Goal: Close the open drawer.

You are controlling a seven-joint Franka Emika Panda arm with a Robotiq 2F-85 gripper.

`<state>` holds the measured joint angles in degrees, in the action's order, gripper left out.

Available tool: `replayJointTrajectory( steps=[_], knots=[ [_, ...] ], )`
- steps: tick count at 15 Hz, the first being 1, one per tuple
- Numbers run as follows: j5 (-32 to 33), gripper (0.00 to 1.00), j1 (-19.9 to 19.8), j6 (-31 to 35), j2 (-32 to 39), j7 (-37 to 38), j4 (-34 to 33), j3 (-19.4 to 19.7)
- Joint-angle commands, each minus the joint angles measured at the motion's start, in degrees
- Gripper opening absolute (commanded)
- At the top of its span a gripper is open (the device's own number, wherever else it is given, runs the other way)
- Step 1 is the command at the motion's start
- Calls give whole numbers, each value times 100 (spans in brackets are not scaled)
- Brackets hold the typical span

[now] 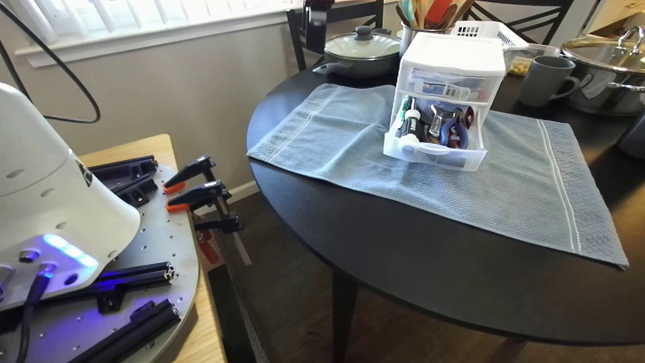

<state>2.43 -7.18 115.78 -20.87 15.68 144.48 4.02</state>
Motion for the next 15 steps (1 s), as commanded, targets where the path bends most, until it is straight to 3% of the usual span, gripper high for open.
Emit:
replayJointTrajectory(
  steps=[1,5,9,11,12,15],
  knots=[
    [87,100,-303,584,489,706,122,-4],
    [472,100,-558,1214,1098,1538,147,15],
    [388,100,-603,1996,1696,2530,109,145],
    [332,100,-560,2031,1848,2869,92,257],
    [349,100,-481,1882,1689,2512,123,274],
    [346,100,-474,1940,1836,2709,108,337]
  ],
)
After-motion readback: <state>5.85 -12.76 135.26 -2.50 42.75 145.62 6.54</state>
